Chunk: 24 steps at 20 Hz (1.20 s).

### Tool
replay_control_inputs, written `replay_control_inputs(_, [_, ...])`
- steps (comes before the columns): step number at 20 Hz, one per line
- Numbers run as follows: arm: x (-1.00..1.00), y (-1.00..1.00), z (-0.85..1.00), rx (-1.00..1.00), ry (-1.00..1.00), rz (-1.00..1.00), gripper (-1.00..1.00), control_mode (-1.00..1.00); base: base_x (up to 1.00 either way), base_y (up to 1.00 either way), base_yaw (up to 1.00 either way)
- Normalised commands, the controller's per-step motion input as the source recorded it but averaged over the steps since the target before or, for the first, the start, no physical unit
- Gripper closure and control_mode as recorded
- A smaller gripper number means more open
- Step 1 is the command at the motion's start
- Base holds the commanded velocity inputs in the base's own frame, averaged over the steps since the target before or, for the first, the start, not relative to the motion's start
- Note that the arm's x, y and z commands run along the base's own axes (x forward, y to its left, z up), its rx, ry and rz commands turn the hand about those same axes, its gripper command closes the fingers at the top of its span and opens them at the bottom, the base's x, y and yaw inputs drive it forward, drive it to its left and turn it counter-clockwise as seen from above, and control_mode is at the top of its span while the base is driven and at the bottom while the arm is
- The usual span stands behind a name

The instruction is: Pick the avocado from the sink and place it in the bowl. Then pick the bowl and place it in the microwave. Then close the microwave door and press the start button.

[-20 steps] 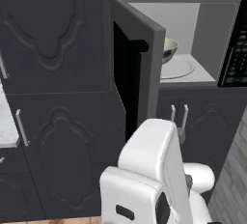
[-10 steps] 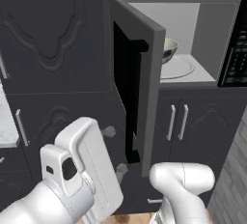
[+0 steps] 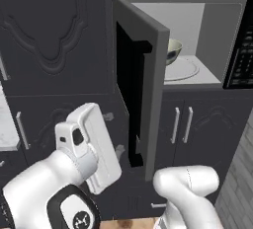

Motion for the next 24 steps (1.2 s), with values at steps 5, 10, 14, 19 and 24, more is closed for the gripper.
replay_control_inputs(5, [0.65, -0.39, 0.01, 0.03, 0.19, 0.0, -1.0, -1.0, 0.0, 0.0, 0.0])
replay_control_inputs(10, [0.76, -0.88, 0.0, 0.1, 0.12, 0.0, -1.0, -1.0, 0.0, 0.0, 0.0])
replay_control_inputs(14, [0.87, -1.0, 0.0, 0.15, 0.1, 0.0, -1.0, -1.0, 0.0, 0.0, 0.0])
replay_control_inputs(19, [1.0, -1.0, 0.0, 0.14, 0.11, 0.0, -1.0, -1.0, 0.0, 0.0, 0.0])
replay_control_inputs(24, [1.0, -1.0, -0.07, 0.09, 0.04, 0.0, -1.0, -1.0, 0.0, 0.0, 0.0])
